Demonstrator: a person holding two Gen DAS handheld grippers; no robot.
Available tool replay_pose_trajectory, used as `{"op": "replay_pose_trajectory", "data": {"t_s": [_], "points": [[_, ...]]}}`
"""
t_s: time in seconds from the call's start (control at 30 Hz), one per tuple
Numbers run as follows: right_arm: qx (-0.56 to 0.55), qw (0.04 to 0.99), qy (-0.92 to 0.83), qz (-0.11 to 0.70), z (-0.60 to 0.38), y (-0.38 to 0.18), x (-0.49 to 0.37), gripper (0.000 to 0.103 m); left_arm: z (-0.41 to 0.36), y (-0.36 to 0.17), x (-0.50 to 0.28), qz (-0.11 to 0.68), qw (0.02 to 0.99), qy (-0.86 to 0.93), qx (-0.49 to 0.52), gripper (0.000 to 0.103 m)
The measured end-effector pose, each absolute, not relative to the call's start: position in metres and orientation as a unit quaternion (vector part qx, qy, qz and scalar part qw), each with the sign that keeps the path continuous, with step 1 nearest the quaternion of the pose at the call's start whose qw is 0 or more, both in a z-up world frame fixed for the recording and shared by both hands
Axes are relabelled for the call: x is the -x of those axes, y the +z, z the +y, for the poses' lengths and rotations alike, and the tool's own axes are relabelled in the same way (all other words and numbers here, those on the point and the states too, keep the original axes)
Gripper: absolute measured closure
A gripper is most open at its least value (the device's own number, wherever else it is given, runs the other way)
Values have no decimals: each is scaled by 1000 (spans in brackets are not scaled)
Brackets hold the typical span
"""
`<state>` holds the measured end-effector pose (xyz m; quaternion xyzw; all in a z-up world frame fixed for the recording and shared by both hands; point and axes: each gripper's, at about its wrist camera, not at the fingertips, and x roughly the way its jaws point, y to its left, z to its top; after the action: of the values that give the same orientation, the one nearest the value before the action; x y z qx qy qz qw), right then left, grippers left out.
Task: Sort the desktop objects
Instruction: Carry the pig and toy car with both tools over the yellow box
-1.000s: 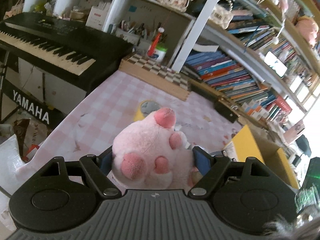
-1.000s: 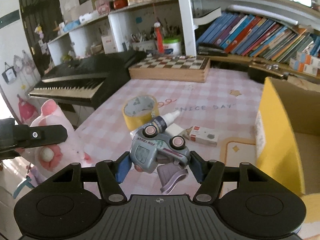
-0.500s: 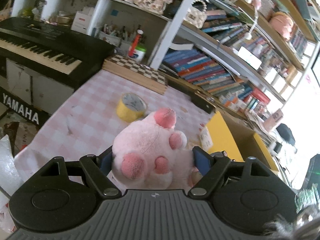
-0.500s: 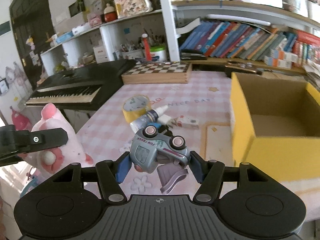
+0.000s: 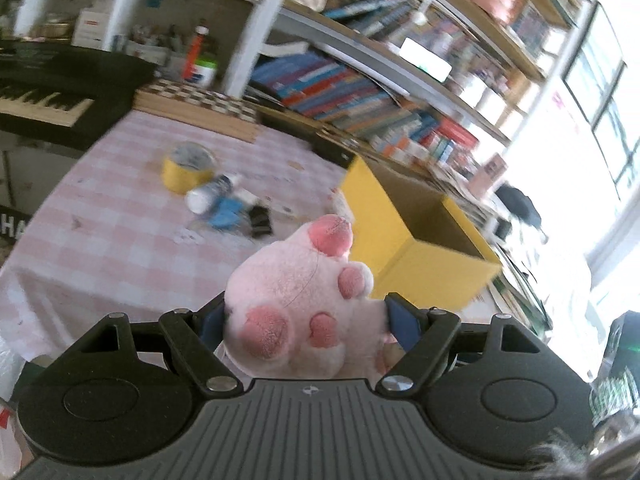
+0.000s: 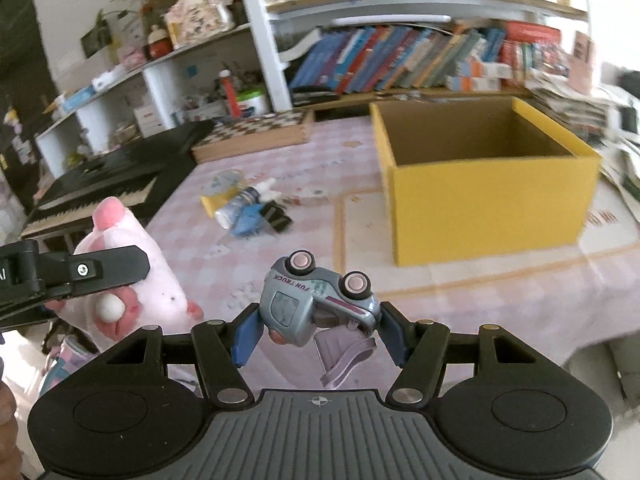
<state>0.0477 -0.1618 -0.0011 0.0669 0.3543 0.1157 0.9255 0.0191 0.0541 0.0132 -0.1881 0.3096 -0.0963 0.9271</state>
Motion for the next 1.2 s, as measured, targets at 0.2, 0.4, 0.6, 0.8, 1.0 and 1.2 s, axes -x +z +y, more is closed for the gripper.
{"op": "replay_pose_trajectory", "data": {"t_s": [0.2, 0.4, 0.6, 0.8, 1.0, 1.2], "points": [[-90, 925, 72, 361, -182, -6, -29, 40, 34, 11, -15, 325, 920, -139, 170, 25], [-99, 923, 44, 369, -197, -10, -15, 40, 14, 6, -17, 339, 911, -173, 158, 25], [-108, 921, 15, 374, -213, -13, -2, 40, -4, 1, -18, 350, 903, -201, 149, 25], [-111, 921, -6, 372, -225, -11, 2, 40, -22, 1, -23, 354, 896, -227, 141, 25], [-112, 922, -15, 370, -233, -10, 1, 40, -31, 2, -30, 355, 893, -239, 137, 25], [-112, 922, -23, 371, -242, -9, -6, 40, -41, 1, -40, 356, 890, -248, 137, 25]]}}
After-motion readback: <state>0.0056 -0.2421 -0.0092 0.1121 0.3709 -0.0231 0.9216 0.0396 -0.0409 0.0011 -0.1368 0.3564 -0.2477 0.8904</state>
